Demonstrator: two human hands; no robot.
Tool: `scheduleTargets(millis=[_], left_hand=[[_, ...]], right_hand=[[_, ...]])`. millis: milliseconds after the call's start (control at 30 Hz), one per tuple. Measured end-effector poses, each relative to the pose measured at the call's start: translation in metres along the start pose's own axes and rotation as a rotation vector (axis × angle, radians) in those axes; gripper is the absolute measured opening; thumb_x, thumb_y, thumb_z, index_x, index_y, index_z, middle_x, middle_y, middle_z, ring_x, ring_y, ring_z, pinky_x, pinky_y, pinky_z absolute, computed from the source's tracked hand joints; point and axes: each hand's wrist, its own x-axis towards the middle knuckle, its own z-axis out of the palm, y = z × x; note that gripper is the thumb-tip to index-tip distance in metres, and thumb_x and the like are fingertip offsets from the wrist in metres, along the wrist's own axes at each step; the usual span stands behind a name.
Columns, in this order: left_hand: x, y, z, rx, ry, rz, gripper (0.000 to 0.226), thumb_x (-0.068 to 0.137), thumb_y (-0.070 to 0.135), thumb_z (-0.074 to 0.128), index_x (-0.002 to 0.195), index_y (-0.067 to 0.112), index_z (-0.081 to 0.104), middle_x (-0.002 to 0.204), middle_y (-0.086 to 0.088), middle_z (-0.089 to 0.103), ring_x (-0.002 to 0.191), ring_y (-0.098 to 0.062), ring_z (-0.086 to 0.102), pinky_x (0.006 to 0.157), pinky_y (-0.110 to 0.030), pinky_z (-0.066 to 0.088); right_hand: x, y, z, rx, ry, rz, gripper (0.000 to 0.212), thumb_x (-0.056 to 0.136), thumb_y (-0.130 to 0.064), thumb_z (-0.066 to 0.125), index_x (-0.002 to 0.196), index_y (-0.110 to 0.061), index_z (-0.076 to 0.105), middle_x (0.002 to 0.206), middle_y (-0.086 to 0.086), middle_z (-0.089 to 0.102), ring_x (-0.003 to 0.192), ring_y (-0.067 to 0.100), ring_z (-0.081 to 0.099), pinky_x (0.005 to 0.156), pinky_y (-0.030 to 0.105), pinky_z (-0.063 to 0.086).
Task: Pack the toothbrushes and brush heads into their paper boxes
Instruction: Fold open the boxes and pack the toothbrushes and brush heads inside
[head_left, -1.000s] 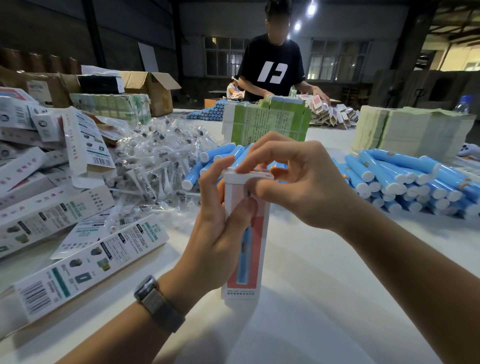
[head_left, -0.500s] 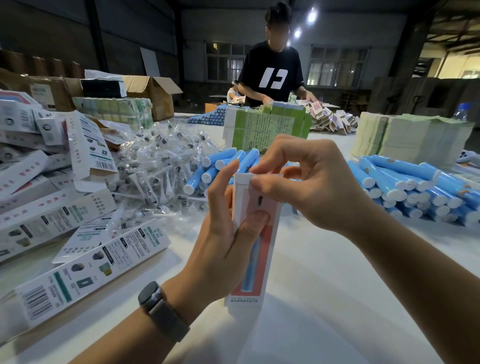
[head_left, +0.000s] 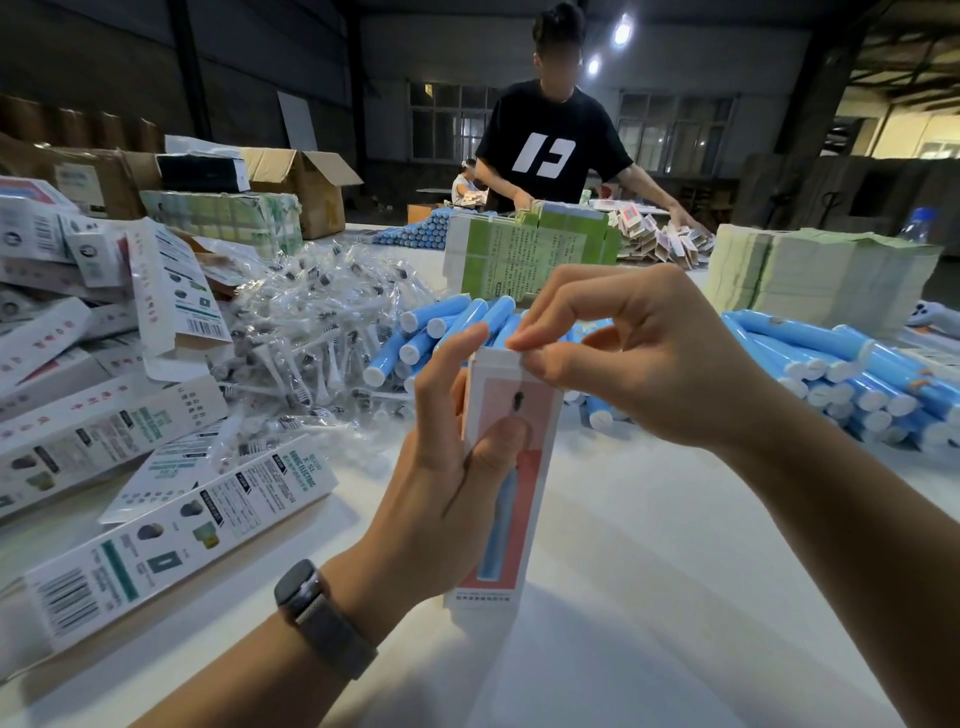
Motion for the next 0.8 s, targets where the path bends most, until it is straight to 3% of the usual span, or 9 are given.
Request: scheduleTargets(millis=[167,233,367,433,500,567,633,700,800], left_hand=[[0.0,-0.002,0.0,-0.082,0.064,-0.029,0.042,0.099,0.03,0.043,0.125,0.06,0.031,0.102,0.008,0.058,0.075,-0.008,0.058,0.067,-0.024,0.05],[0.0,-0.002,0.0,-0.119,0.093,-0.06,0.038,0.098,0.031,0.044,0.121,0.059,0.034,0.101,-0.003,0.057,0.073,-0.014,0.057,0.066,-0.027,0.049],[0.0,0.002,-0.002,-0.134,0.087,-0.067,0.032,0.097,0.03,0.045,0.114,0.055,0.037,0.096,-0.005,0.055,0.067,-0.026,0.054,0.061,-0.03,0.049],[0.001,0.002,-0.002,-0.118,0.075,-0.052,0.031,0.097,0.029,0.045,0.113,0.055,0.036,0.095,-0.005,0.055,0.068,-0.027,0.054,0.06,-0.031,0.049],[0.002,-0.001,0.0,-0.125,0.098,-0.06,0.032,0.097,0.03,0.045,0.113,0.056,0.035,0.097,0.011,0.058,0.073,-0.014,0.057,0.063,-0.026,0.051],[0.002,-0.006,-0.001,-0.108,0.131,-0.058,0.034,0.097,0.031,0.044,0.115,0.058,0.034,0.101,0.024,0.057,0.079,-0.003,0.059,0.067,-0.022,0.052],[0.001,-0.008,-0.002,-0.103,0.139,-0.076,0.036,0.096,0.034,0.046,0.12,0.059,0.035,0.113,0.011,0.055,0.089,-0.006,0.059,0.075,-0.028,0.052],[0.0,-0.01,-0.002,-0.137,0.131,-0.134,0.039,0.094,0.037,0.046,0.125,0.058,0.038,0.123,-0.003,0.051,0.103,-0.015,0.059,0.086,-0.039,0.051],[-0.001,-0.012,-0.002,-0.276,0.089,-0.224,0.048,0.094,0.025,0.044,0.13,0.057,0.045,0.142,-0.005,0.052,0.124,-0.022,0.058,0.096,-0.045,0.049]], right_hand=[[-0.002,0.005,0.004,0.058,-0.062,0.014,0.015,0.087,-0.013,0.067,0.097,-0.023,0.072,0.097,0.006,0.067,0.093,0.023,0.064,0.062,0.048,0.053],[-0.002,0.008,0.006,0.076,-0.072,0.034,0.022,0.088,-0.005,0.068,0.105,-0.019,0.07,0.101,0.005,0.065,0.097,0.015,0.063,0.065,0.042,0.056],[-0.002,0.01,0.006,0.126,-0.094,0.045,0.022,0.089,0.002,0.066,0.103,-0.013,0.072,0.101,0.004,0.063,0.097,0.011,0.063,0.069,0.031,0.056],[-0.002,0.012,0.007,0.123,-0.096,0.041,0.02,0.088,0.0,0.063,0.1,-0.013,0.073,0.102,0.004,0.062,0.098,0.015,0.063,0.069,0.039,0.057],[-0.003,0.013,0.012,0.109,-0.049,0.055,0.019,0.089,-0.003,0.063,0.099,-0.017,0.072,0.106,0.004,0.062,0.101,0.019,0.062,0.071,0.047,0.056],[-0.004,0.018,0.024,0.062,0.084,0.112,0.015,0.089,-0.009,0.069,0.098,-0.021,0.071,0.106,0.002,0.061,0.098,0.016,0.062,0.074,0.044,0.057],[-0.002,0.023,0.033,0.012,0.239,0.193,0.011,0.087,-0.015,0.074,0.093,-0.024,0.071,0.1,-0.002,0.06,0.087,0.015,0.062,0.075,0.039,0.057],[-0.002,0.023,0.035,0.095,0.266,0.298,0.008,0.089,-0.017,0.072,0.096,-0.022,0.07,0.095,0.005,0.062,0.076,0.019,0.062,0.074,0.041,0.055],[-0.004,0.021,0.035,0.099,0.087,0.425,0.047,0.088,-0.033,0.071,0.13,-0.019,0.059,0.114,0.003,0.063,0.087,0.014,0.066,0.08,0.035,0.057]])
